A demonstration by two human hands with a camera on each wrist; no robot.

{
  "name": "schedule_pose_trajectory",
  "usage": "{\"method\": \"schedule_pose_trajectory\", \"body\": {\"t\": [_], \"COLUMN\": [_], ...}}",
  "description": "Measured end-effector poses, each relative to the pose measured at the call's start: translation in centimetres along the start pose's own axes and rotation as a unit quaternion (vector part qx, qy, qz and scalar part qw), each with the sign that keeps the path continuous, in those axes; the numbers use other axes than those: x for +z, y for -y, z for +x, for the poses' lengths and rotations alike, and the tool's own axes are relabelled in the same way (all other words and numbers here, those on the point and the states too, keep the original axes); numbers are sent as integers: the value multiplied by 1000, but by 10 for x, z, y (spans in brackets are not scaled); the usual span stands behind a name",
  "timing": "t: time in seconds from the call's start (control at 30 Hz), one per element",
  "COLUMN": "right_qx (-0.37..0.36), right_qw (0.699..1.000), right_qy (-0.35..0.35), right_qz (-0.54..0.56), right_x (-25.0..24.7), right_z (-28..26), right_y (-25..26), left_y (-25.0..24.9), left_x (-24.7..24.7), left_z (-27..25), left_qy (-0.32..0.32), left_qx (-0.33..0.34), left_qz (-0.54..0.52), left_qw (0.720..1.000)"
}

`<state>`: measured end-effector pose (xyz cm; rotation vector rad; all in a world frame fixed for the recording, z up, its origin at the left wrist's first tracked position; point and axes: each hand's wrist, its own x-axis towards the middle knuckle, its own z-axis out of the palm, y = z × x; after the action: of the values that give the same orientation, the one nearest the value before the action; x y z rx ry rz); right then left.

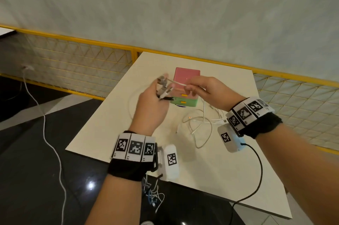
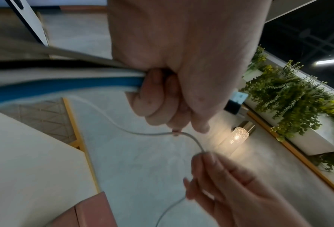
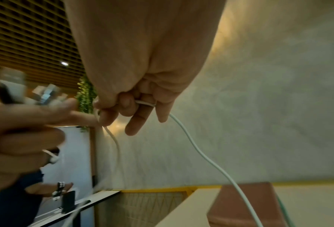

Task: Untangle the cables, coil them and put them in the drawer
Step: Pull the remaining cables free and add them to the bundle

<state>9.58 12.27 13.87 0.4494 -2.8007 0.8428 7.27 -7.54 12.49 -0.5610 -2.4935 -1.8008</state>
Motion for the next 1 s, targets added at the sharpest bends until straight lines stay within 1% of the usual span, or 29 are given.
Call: {"method": "schedule_pose_trajectory", "body": {"t": [0.07, 0.1, 0.13, 0.27, 0.33, 0.4, 0.43, 0.5, 0.57, 0.6, 0.63, 0.67, 0.7, 0.77, 0.83, 0.9, 1.0], "right_qx": [-61, -73, -66, 52, 73, 64, 46, -26, -100, -121, -130, -126, -105, -26, 50, 86, 118], "right_qw": [998, 997, 997, 998, 997, 997, 998, 998, 991, 988, 987, 988, 991, 997, 997, 996, 993], "right_qy": [0, -1, -1, -18, -21, -24, -24, -18, -16, -20, -26, -31, -33, -33, -34, -24, 2], "right_qz": [-16, -25, -31, 2, -5, -17, -23, -54, -84, -92, -94, -88, -80, -57, -37, -24, -21], "right_x": [-3, -5, -6, -7, -8, -11, -12, -13, -15, -17, -19, -20, -22, -23, -21, -17, -9], "right_z": [3, 3, 2, -6, -5, -1, 2, 8, 13, 14, 14, 13, 11, 0, -13, -25, -33], "right_y": [9, 7, 2, -36, -43, -37, -31, -16, -3, 1, 2, -1, -7, -26, -46, -57, -59], "left_y": [-1, -2, -1, -12, -13, -10, -9, -8, -10, -11, -13, -15, -20, -28, -34, -35, -38], "left_x": [5, 5, 3, -13, -16, -13, -11, -5, 4, 7, 8, 6, 3, -7, -18, -21, -15], "left_z": [-1, -2, -1, -1, 0, 4, 5, 6, 4, 3, 1, -1, -2, -3, -3, -6, -13], "left_qy": [36, 36, 24, -89, -117, -106, -90, -33, 28, 40, 38, 22, -2, -60, -109, -114, -98], "left_qx": [0, 3, 14, 50, 50, 27, 23, 27, 20, 19, 22, 26, 29, 27, 19, 25, 33], "left_qz": [61, 72, 73, 2, -10, -5, 3, 32, 70, 67, 59, 42, 15, -48, -77, -74, -82], "left_qw": [997, 997, 997, 995, 992, 994, 996, 999, 997, 997, 997, 999, 999, 997, 991, 990, 991]}}
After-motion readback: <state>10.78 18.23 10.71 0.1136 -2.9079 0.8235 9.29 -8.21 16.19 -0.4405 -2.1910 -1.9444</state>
